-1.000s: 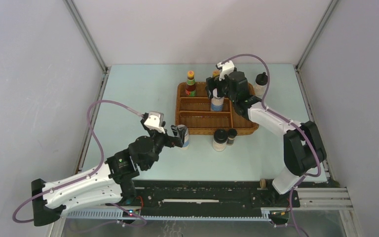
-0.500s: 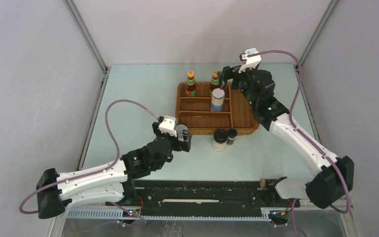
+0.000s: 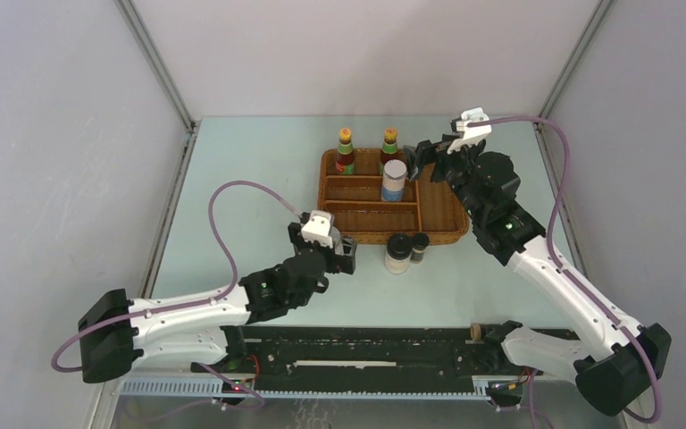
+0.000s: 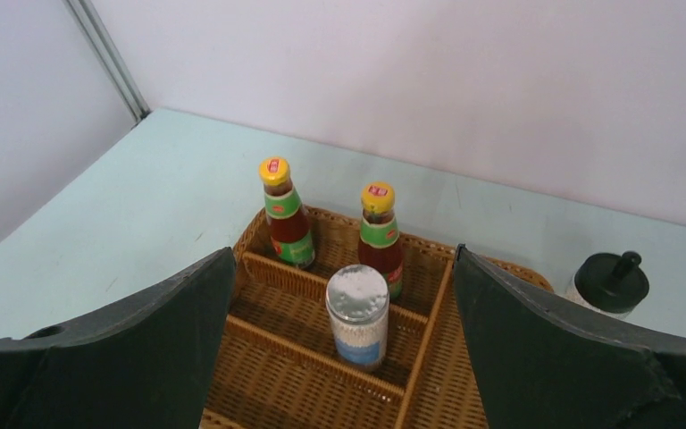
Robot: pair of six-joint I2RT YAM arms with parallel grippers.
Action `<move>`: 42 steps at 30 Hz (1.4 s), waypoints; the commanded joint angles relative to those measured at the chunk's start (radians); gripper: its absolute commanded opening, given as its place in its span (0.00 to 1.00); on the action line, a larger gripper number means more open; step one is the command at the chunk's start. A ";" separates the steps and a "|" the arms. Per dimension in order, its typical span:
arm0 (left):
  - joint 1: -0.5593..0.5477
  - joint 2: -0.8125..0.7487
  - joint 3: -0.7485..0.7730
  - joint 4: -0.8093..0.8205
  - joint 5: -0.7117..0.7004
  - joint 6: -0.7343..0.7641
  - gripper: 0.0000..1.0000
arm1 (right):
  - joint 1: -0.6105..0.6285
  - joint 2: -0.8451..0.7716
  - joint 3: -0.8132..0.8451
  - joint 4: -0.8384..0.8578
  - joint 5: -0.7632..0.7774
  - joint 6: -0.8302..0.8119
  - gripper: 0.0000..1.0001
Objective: Organize the condiment bottles
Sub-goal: Pick up the bottle from the center of the board.
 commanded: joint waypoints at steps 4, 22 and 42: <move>-0.007 0.035 -0.036 0.084 -0.091 -0.026 1.00 | 0.026 -0.071 -0.039 -0.003 0.029 0.017 1.00; 0.000 0.137 -0.047 0.134 -0.169 -0.070 1.00 | 0.040 -0.131 -0.111 0.001 0.053 0.019 1.00; 0.009 0.194 -0.047 0.220 -0.273 -0.061 0.90 | 0.053 -0.186 -0.154 -0.023 0.070 0.031 1.00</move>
